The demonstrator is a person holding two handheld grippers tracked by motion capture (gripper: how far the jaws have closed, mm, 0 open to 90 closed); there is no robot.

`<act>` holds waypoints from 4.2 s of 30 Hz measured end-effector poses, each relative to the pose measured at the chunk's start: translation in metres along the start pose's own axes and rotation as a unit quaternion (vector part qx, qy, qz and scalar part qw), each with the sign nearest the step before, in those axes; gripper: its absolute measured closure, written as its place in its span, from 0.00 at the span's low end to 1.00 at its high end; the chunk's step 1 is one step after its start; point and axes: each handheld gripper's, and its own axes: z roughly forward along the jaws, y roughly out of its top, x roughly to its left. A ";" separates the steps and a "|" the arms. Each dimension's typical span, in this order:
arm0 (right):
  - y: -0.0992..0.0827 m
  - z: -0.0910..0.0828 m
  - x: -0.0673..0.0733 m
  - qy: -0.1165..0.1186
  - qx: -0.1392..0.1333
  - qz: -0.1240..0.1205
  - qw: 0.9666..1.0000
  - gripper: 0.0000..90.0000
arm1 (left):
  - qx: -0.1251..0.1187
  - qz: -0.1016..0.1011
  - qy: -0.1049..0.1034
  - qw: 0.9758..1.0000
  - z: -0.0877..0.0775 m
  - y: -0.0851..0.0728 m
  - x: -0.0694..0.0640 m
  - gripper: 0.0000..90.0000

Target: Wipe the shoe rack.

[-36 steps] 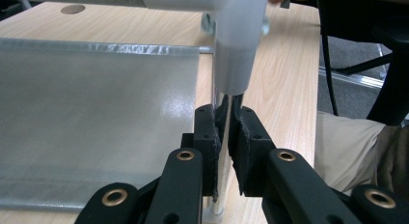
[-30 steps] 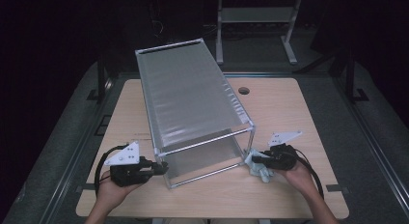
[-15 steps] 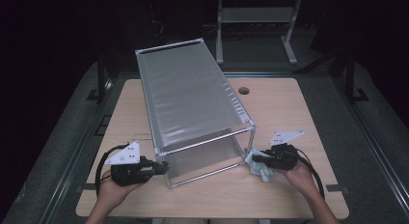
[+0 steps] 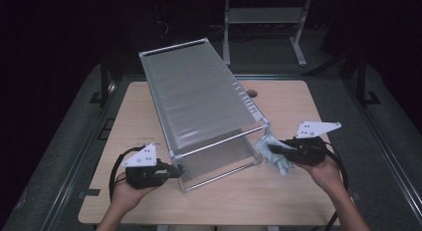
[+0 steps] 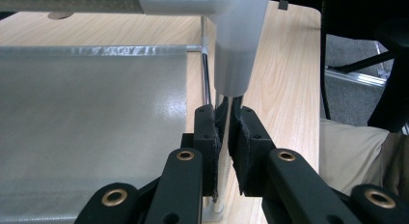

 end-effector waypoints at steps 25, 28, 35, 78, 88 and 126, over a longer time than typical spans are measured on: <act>-0.057 0.066 -0.008 0.014 0.094 0.049 0.994 0.88 | 0.006 0.006 -0.004 1.000 -0.005 -0.002 -0.001 0.90; -0.050 0.059 -0.007 0.017 0.083 0.040 0.996 0.88 | 0.012 0.009 -0.003 1.000 -0.009 -0.003 -0.002 0.90; -0.030 0.025 -0.022 -0.012 0.044 0.044 0.998 0.88 | 0.020 0.012 -0.004 1.000 -0.028 -0.013 -0.006 0.90; -0.004 0.057 0.010 0.096 0.052 -0.025 0.994 0.88 | 0.034 -0.014 0.032 0.999 -0.048 -0.020 0.043 0.89; -0.005 0.060 0.027 0.119 0.053 -0.044 0.991 0.88 | 0.036 -0.035 0.061 0.997 -0.045 -0.017 0.074 0.89; -0.004 0.063 0.039 0.123 0.046 -0.056 0.990 0.88 | 0.040 -0.028 0.066 0.997 -0.054 -0.015 0.072 0.94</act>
